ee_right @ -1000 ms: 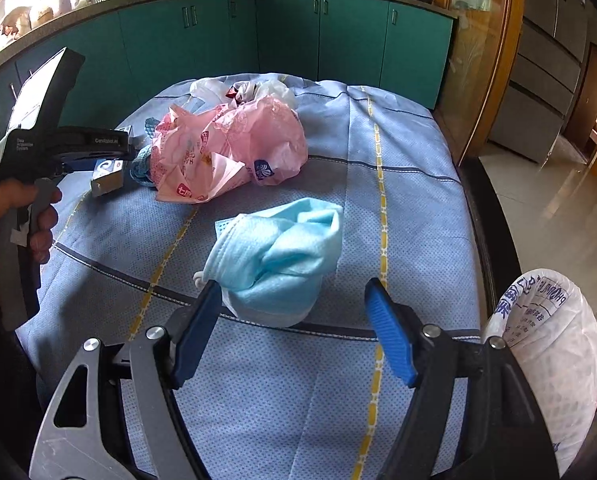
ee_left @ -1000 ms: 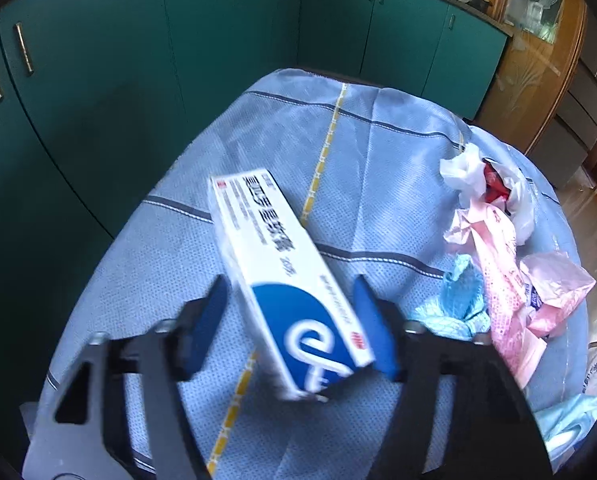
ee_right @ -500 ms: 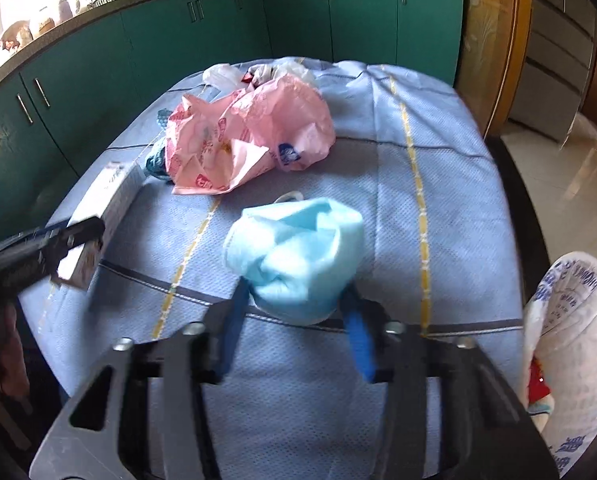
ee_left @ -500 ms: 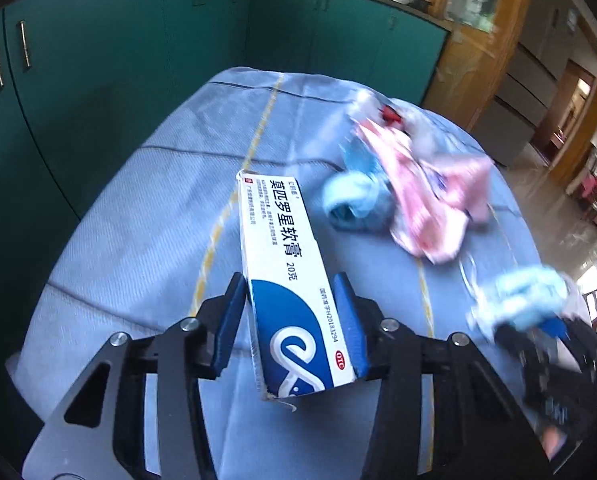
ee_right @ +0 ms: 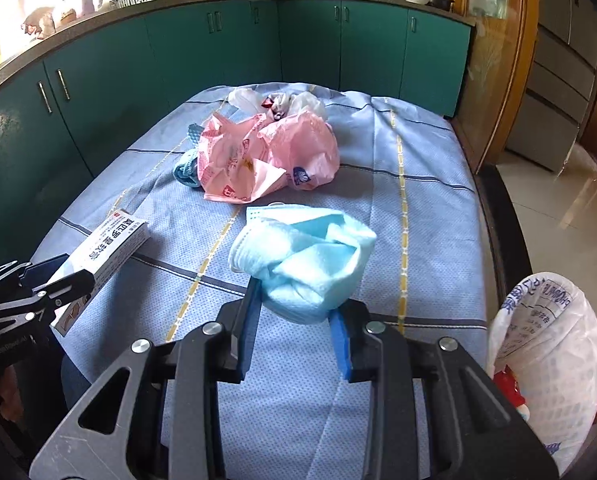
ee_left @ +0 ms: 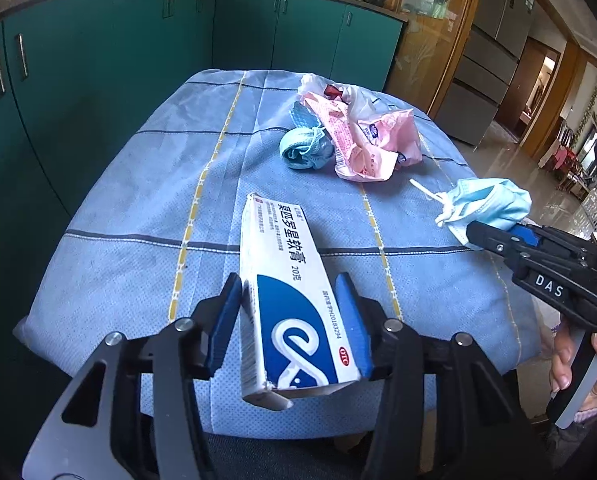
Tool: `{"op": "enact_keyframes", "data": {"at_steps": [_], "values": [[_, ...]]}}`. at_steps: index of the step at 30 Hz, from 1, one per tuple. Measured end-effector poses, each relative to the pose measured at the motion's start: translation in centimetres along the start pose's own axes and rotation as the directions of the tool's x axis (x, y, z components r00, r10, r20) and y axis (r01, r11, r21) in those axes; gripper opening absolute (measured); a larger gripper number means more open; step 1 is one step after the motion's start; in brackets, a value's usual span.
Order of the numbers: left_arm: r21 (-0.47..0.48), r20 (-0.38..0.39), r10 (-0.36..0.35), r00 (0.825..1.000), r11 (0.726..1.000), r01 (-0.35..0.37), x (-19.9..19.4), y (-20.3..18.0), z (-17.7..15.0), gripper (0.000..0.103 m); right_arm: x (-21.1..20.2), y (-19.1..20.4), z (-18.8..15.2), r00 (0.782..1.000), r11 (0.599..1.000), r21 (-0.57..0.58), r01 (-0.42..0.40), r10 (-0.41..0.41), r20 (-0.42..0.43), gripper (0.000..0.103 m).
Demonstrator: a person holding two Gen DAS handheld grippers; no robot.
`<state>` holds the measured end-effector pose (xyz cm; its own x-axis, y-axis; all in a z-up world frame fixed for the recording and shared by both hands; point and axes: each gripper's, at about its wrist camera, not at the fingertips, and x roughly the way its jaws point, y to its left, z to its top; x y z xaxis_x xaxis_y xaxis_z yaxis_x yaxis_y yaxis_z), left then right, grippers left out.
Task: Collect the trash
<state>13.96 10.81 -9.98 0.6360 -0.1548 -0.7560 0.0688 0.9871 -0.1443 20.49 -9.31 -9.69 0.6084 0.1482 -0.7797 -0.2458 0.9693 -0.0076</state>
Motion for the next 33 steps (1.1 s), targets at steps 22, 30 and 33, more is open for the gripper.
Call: {"op": "enact_keyframes", "data": {"at_steps": [22, 30, 33], "values": [[-0.014, -0.056, 0.077, 0.995, 0.997, -0.077, 2.9, 0.5, -0.7, 0.049, 1.8, -1.1, -0.8, 0.994, 0.993, 0.038, 0.111, -0.11, -0.029, 0.079], [-0.026, 0.002, 0.077, 0.997, 0.997, -0.077, 1.2, 0.5, -0.5, 0.044, 2.8, 0.1, -1.3, 0.993, 0.994, 0.002, 0.106, -0.106, -0.059, 0.08], [-0.018, 0.026, 0.088, 0.996, 0.996, -0.088, 0.5, 0.4, -0.4, 0.044, 3.2, 0.6, -1.5, 0.992, 0.995, -0.008, 0.104, -0.105, -0.071, 0.08]]}}
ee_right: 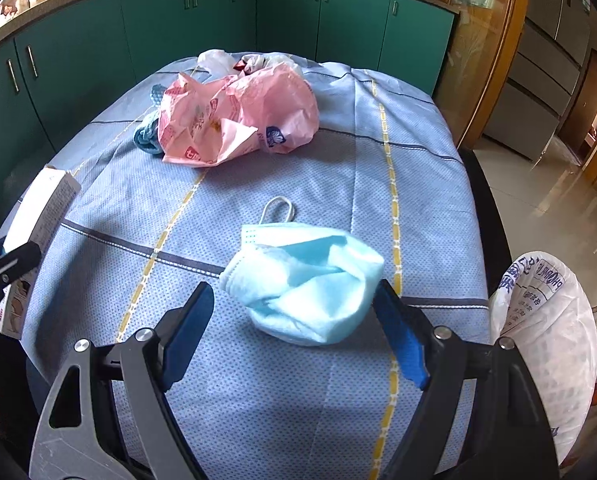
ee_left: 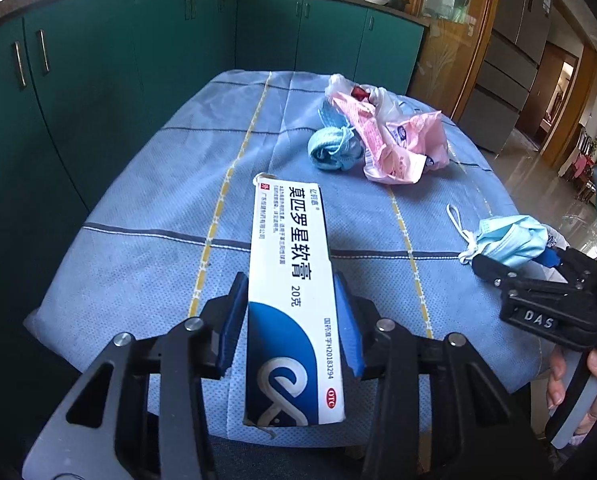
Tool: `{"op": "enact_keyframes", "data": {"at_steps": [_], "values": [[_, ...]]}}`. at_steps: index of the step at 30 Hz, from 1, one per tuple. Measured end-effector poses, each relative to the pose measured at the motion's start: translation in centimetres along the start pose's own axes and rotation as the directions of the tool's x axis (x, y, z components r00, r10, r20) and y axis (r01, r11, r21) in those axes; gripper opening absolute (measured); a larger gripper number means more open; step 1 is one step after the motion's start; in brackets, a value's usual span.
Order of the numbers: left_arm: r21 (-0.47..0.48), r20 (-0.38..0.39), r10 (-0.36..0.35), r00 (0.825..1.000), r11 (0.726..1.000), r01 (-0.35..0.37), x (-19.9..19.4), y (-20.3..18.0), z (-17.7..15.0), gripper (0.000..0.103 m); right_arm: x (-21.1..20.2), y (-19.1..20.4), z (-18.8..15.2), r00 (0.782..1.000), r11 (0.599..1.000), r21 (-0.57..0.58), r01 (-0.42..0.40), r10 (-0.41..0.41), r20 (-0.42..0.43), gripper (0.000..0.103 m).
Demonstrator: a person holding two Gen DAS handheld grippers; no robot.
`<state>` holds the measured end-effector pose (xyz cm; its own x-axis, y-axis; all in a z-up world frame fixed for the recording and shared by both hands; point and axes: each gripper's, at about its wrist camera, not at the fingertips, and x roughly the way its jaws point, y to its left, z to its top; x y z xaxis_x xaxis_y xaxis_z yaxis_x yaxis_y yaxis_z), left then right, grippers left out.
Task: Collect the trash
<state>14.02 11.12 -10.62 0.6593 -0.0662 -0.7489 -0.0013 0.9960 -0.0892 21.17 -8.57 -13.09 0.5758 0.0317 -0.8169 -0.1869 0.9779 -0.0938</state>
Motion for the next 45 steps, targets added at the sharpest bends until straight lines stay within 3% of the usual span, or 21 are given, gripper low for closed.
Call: {"op": "enact_keyframes", "data": {"at_steps": [16, 24, 32, 45], "values": [[0.024, 0.05, 0.019, 0.999, 0.999, -0.02, -1.0, -0.2, 0.0, 0.044, 0.1, 0.7, -0.2, 1.0, 1.0, -0.014, -0.024, 0.024, 0.001, 0.079], [0.026, 0.05, 0.02, 0.999, 0.999, -0.021, -1.0, -0.3, -0.1, 0.044, -0.1, 1.1, -0.2, 0.999, 0.999, -0.031, -0.032, 0.032, 0.009, 0.04], [0.023, 0.055, 0.019, 0.998, 1.0, -0.021, -1.2, -0.3, -0.1, 0.044, -0.9, 0.9, 0.1, 0.998, 0.998, -0.019, -0.055, 0.055, 0.033, 0.036], [0.025, 0.079, 0.021, 0.997, 0.999, -0.023, -2.0, -0.5, 0.1, 0.044, -2.7, -1.1, 0.8, 0.996, 1.0, 0.019, -0.018, 0.016, 0.089, 0.036]]}}
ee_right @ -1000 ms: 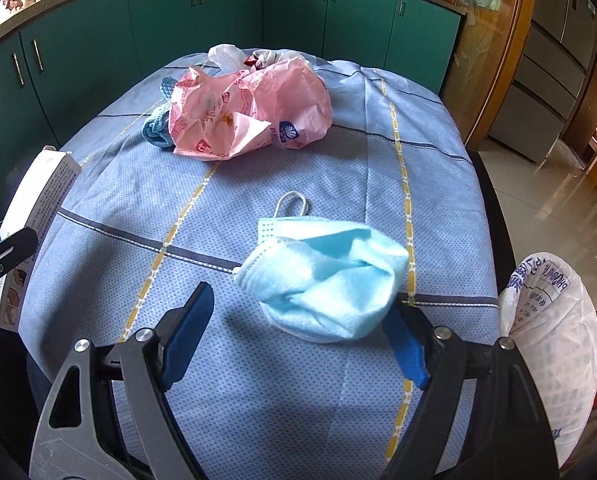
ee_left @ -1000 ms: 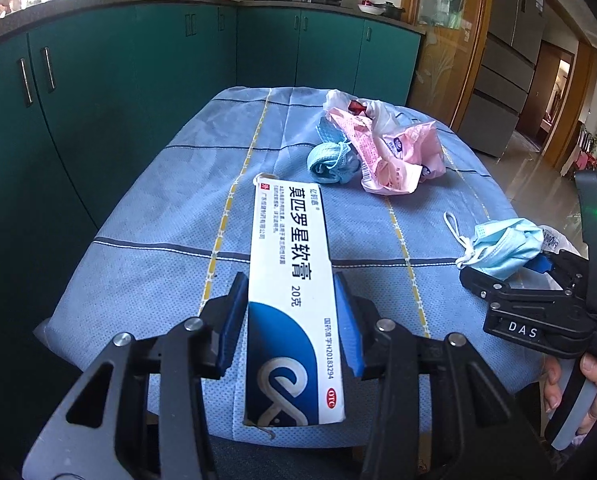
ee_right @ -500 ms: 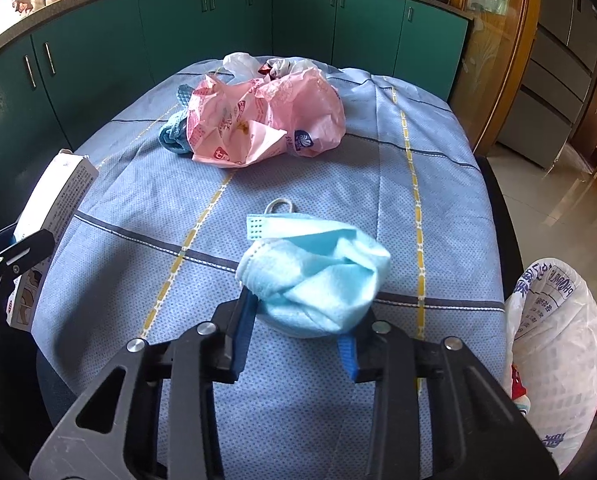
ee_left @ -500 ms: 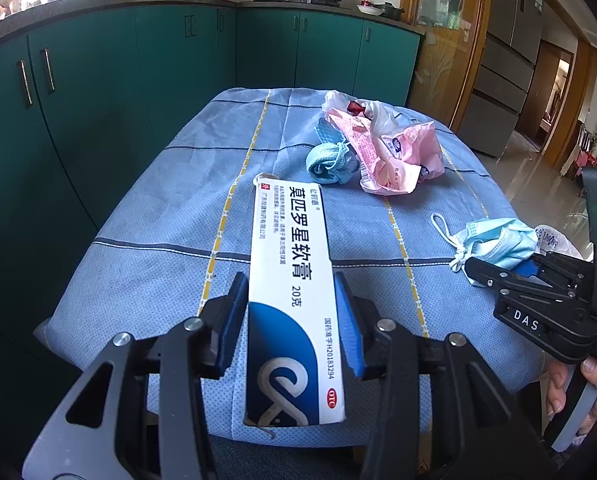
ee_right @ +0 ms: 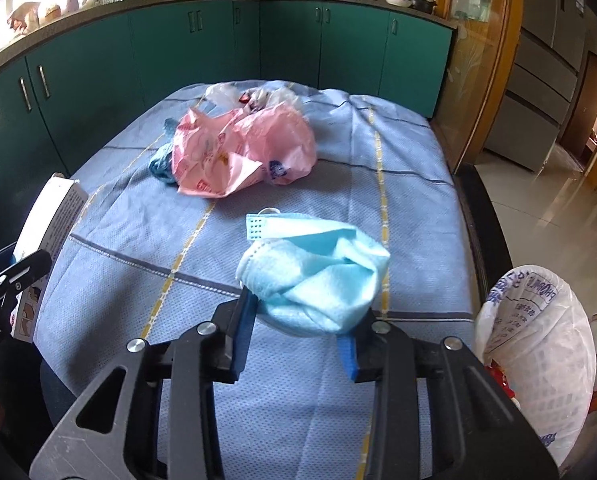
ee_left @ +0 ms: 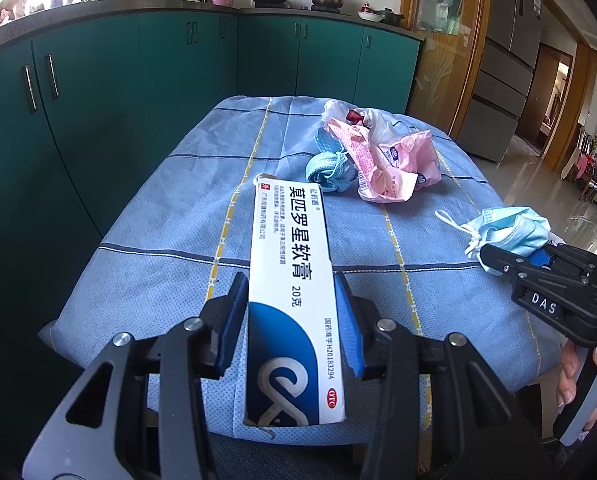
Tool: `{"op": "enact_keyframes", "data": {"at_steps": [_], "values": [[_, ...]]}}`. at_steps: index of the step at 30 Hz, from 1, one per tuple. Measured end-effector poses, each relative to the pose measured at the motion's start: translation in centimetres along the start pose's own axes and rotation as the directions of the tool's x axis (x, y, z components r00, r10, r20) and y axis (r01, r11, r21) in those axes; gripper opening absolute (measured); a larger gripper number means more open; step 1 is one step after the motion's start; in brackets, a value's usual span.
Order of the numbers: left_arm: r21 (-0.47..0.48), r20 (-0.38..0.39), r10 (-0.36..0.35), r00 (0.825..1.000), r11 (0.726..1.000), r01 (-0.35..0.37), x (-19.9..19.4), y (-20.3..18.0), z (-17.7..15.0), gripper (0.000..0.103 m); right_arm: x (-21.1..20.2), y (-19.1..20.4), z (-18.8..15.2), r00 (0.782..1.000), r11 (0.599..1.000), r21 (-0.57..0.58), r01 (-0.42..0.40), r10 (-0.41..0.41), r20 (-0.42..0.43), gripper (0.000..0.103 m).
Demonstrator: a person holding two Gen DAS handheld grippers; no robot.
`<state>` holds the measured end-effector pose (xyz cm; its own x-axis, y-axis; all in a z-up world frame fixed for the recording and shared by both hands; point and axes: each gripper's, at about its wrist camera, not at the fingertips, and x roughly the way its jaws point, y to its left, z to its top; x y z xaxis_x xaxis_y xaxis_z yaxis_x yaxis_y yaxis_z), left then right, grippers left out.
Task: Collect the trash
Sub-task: 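Carry the mask and ointment box to the wastebasket and open both tools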
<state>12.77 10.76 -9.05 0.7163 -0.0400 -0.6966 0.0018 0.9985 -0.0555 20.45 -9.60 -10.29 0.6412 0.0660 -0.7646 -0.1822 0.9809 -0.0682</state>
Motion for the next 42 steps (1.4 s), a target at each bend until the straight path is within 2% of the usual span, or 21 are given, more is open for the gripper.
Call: {"op": "enact_keyframes", "data": {"at_steps": [14, 26, 36, 39, 42], "values": [[0.033, 0.05, -0.002, 0.999, 0.999, 0.0, -2.2, -1.6, 0.4, 0.044, -2.0, -2.4, -0.1, 0.998, 0.998, 0.052, 0.034, -0.037, 0.05, 0.036], [0.086, 0.061, -0.036, 0.997, 0.996, 0.031, -3.0, -4.6, 0.6, 0.044, -5.2, -8.9, -1.2, 0.986, 0.979, 0.168, 0.12, -0.137, 0.095, 0.036], [0.131, 0.071, -0.079, 0.994, 0.989, 0.07, -4.0, -7.9, 0.9, 0.044, -8.1, -15.3, -3.4, 0.962, 0.94, 0.252, 0.229, -0.258, 0.09, 0.036], [0.145, 0.075, -0.106, 0.992, 0.985, 0.094, -4.6, -9.1, 1.2, 0.044, -8.7, -17.4, -4.8, 0.945, 0.917, 0.273, 0.292, -0.32, 0.062, 0.036], [0.175, 0.069, -0.158, 0.985, 0.974, 0.144, -4.8, -11.2, 1.4, 0.044, -8.5, -19.2, -6.5, 0.937, 0.896, 0.299, 0.328, -0.349, 0.018, 0.037]]}}
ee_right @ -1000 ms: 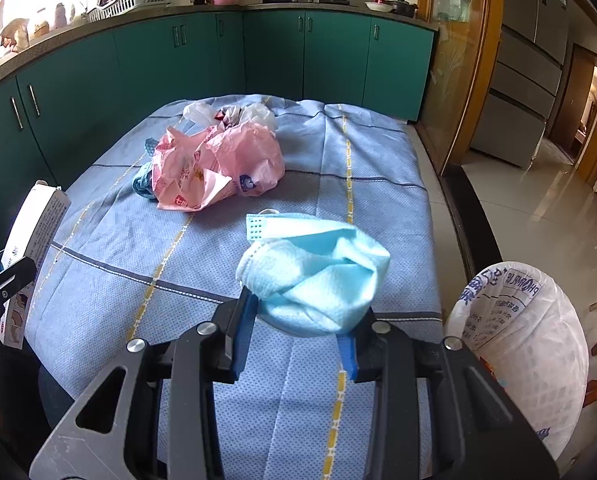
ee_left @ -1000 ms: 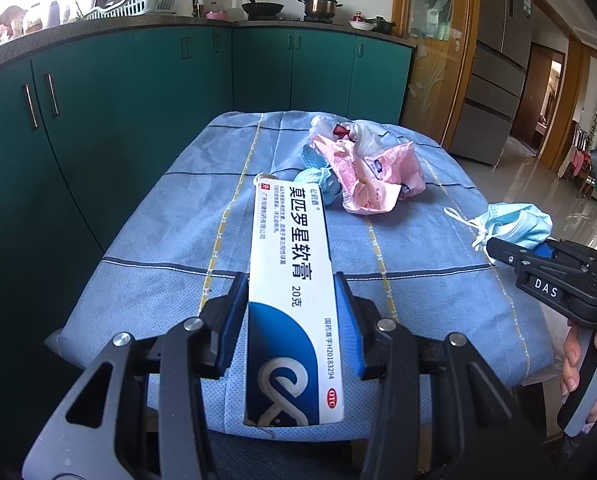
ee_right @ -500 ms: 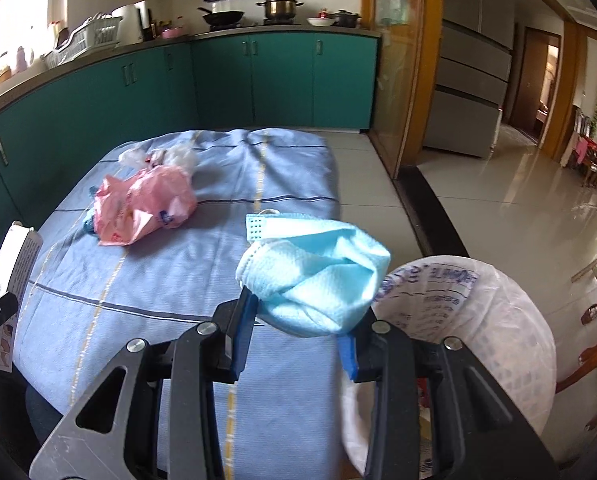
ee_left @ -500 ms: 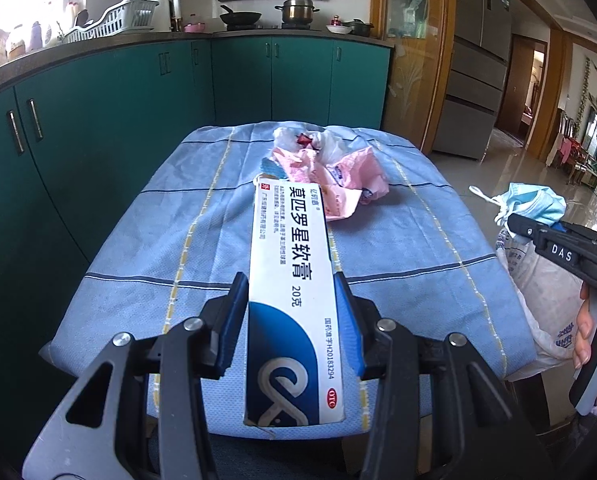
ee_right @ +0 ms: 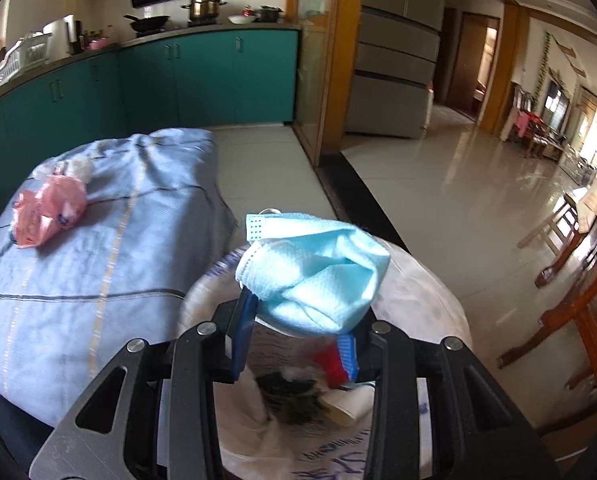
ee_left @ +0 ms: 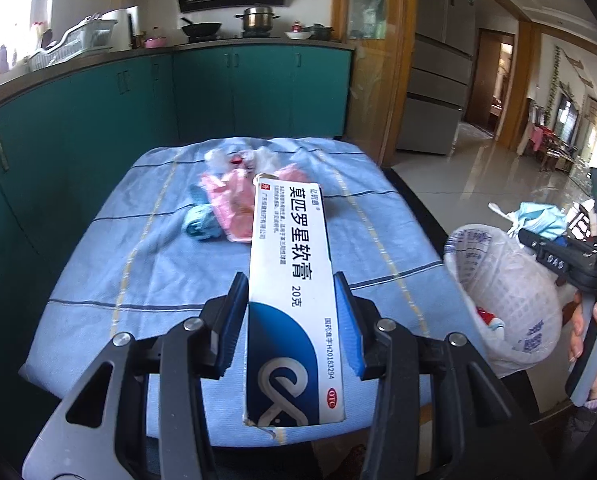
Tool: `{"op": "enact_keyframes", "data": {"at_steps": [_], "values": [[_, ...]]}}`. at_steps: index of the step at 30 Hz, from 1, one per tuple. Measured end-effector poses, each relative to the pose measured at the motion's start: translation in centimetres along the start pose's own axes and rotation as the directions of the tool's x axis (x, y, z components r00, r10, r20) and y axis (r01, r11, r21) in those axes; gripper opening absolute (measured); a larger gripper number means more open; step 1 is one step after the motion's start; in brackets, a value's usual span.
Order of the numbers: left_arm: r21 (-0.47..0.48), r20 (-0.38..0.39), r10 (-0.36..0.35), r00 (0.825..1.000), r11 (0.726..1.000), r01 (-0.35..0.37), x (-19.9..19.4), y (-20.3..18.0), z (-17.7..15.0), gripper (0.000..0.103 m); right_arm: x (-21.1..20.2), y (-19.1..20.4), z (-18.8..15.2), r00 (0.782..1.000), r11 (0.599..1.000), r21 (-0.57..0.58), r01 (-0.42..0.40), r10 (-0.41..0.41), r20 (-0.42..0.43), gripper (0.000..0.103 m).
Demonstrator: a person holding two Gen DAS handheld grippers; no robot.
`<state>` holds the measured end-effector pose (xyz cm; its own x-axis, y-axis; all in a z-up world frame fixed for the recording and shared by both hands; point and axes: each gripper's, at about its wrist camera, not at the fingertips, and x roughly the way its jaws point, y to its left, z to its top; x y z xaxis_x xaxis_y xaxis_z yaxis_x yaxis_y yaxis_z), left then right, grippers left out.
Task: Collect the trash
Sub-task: 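Carry the mask and ointment box to the wastebasket and open both tools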
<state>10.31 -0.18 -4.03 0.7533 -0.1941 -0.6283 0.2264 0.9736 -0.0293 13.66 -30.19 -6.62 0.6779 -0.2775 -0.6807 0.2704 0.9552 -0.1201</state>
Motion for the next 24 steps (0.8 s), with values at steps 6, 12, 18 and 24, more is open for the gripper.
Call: {"op": "enact_keyframes", "data": {"at_steps": [6, 12, 18, 24], "values": [[0.074, -0.024, -0.119, 0.993, 0.99, 0.12, 1.0, -5.1, 0.6, 0.044, 2.5, -3.2, -2.1, 0.992, 0.998, 0.04, 0.056, -0.051, -0.112, 0.051], [0.125, -0.06, -0.215, 0.975, 0.967, 0.221, 2.4, -9.6, 0.9, 0.044, 0.6, -6.3, -1.7, 0.997, 0.99, 0.127, 0.069, -0.064, -0.038, 0.081], [0.156, -0.118, -0.348, 0.93, 0.918, 0.364, 4.8, -14.2, 1.1, 0.044, -0.4, -8.4, -1.2, 0.996, 0.975, 0.205, 0.087, -0.087, -0.011, 0.081], [0.186, -0.188, -0.552, 0.813, 0.792, 0.581, 6.6, -19.2, 0.2, 0.05, -0.9, -10.0, -1.4, 0.993, 0.962, 0.247, 0.118, -0.118, -0.013, 0.081]]}}
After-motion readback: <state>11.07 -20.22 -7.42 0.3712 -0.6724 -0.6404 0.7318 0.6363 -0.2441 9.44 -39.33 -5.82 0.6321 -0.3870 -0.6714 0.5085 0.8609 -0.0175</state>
